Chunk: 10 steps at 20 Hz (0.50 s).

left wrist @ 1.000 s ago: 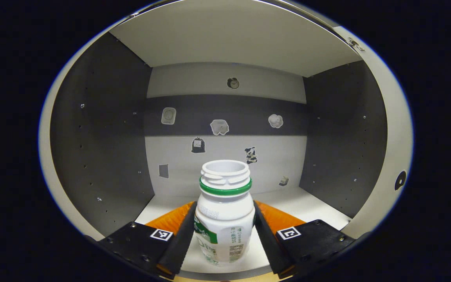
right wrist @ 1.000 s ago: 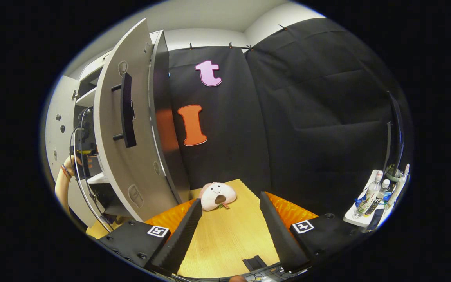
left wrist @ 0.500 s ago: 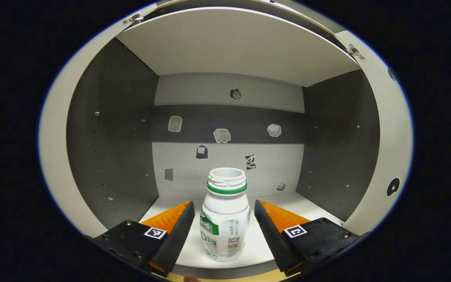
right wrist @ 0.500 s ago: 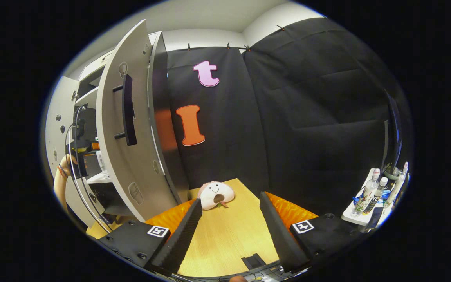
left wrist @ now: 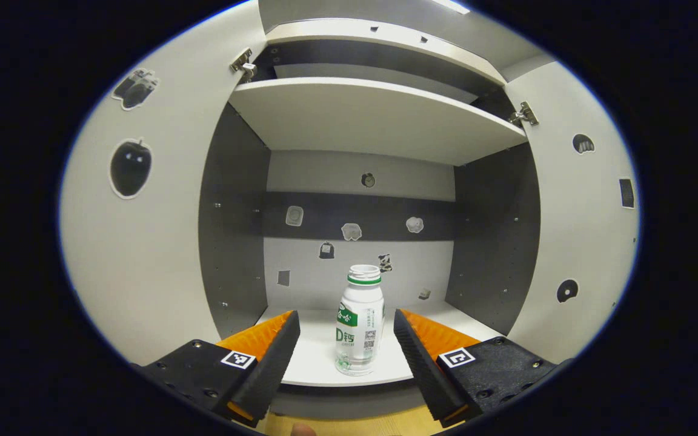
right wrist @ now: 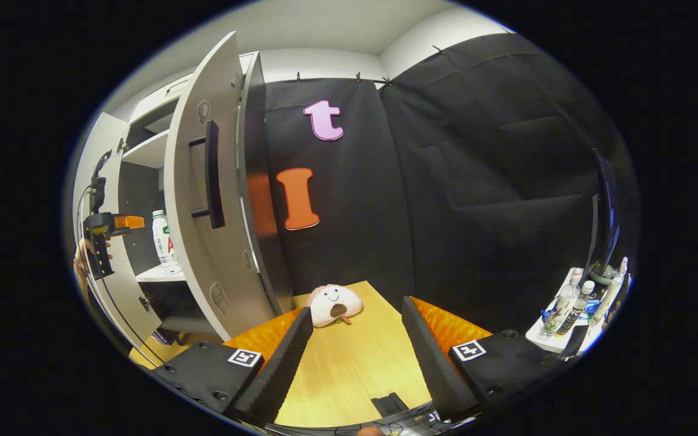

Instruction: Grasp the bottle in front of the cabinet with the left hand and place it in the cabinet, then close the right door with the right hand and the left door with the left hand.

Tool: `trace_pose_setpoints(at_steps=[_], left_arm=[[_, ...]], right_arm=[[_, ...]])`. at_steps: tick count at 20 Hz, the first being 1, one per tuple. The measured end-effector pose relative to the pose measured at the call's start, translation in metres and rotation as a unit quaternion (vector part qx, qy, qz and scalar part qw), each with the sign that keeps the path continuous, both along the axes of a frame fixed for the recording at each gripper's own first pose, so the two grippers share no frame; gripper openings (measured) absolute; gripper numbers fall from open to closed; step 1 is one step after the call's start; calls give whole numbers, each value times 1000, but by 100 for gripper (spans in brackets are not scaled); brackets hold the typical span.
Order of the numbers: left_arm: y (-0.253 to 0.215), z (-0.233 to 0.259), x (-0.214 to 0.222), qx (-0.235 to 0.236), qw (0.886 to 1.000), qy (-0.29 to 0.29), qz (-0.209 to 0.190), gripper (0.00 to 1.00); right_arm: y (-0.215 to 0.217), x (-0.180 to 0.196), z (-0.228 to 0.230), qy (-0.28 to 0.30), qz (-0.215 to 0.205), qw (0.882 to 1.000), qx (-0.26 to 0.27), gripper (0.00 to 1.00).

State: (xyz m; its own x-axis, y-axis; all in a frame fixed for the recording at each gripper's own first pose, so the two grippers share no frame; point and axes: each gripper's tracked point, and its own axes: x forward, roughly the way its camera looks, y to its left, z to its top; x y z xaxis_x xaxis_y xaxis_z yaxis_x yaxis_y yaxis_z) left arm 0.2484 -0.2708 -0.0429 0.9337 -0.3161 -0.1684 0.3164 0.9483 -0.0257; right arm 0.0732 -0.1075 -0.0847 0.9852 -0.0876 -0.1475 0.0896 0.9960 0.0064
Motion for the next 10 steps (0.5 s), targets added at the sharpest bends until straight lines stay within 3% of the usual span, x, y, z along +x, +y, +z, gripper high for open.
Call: trace_pose_setpoints(at_steps=[10], left_arm=[[62, 7, -119, -3, 1000, -20, -18, 95]], right_arm=[[34, 3, -7, 8, 23, 1000, -19, 98]])
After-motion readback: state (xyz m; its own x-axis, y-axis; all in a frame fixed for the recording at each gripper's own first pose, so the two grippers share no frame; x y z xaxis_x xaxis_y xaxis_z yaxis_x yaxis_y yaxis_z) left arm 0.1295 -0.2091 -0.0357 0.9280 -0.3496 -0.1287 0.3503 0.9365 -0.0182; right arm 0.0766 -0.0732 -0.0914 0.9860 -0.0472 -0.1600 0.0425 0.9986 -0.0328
